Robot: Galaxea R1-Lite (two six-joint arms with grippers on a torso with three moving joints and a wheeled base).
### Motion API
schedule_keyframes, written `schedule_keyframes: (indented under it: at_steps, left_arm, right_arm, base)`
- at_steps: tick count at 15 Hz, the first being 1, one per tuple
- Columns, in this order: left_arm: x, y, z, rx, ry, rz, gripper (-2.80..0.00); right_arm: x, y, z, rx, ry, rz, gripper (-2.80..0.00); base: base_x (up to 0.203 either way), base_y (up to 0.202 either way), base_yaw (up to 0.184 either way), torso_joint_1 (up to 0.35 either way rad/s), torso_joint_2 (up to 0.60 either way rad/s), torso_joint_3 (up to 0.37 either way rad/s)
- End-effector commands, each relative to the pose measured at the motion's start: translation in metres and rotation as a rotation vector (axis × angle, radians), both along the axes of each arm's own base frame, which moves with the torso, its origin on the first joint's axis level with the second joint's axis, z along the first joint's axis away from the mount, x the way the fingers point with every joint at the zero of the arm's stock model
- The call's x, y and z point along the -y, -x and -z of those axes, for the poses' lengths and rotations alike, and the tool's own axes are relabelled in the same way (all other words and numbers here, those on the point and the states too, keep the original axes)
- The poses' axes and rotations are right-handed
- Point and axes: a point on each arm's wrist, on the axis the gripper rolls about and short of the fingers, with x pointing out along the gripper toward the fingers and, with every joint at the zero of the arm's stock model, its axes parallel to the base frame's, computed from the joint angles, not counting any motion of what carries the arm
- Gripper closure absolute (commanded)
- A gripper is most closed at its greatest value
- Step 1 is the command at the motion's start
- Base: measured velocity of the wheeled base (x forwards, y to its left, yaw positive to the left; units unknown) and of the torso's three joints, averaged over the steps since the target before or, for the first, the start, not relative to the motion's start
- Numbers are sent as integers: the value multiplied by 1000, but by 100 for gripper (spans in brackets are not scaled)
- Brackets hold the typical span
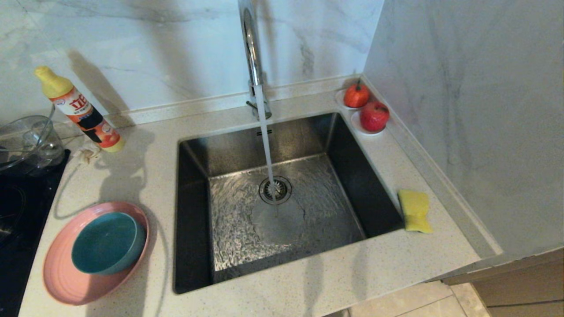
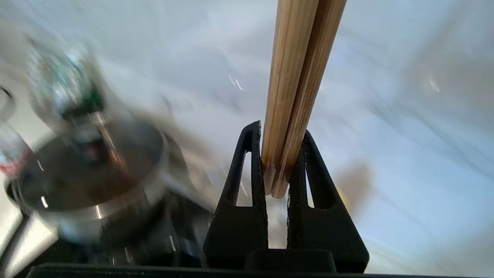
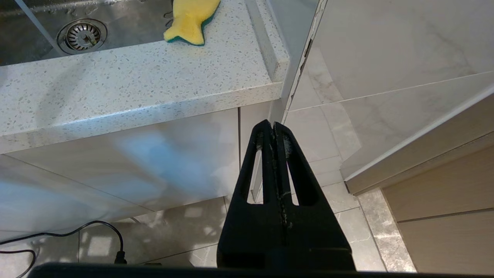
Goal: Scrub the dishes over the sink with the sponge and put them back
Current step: Place the chopsticks on the glass basin
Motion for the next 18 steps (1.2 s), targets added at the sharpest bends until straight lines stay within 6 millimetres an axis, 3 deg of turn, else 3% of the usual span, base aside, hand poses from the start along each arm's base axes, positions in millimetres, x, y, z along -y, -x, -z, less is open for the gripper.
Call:
schedule_keyframes:
  at_steps: [1, 8, 14, 18]
  left_arm:
    - [-37, -34, 21, -14, -16, -87, 0]
    - [-102, -92, 103, -60, -76, -202, 0]
    - [-125, -125, 150, -163, -15, -201, 0]
    - [-137, -144, 170, -194, 3, -202, 0]
  right_arm:
    - [0, 0, 0, 0, 0, 0, 0]
    - [0, 0, 0, 1, 0, 0, 0]
    - [0, 0, 0, -2, -1, -1, 0]
    - [0, 0, 0, 0, 0, 0, 0]
  base:
    - [0, 0, 0, 0, 0, 0]
    - [0, 0, 0, 0, 0, 0]
    - [0, 0, 0, 0, 0, 0]
    - [0, 0, 0, 0, 0, 0]
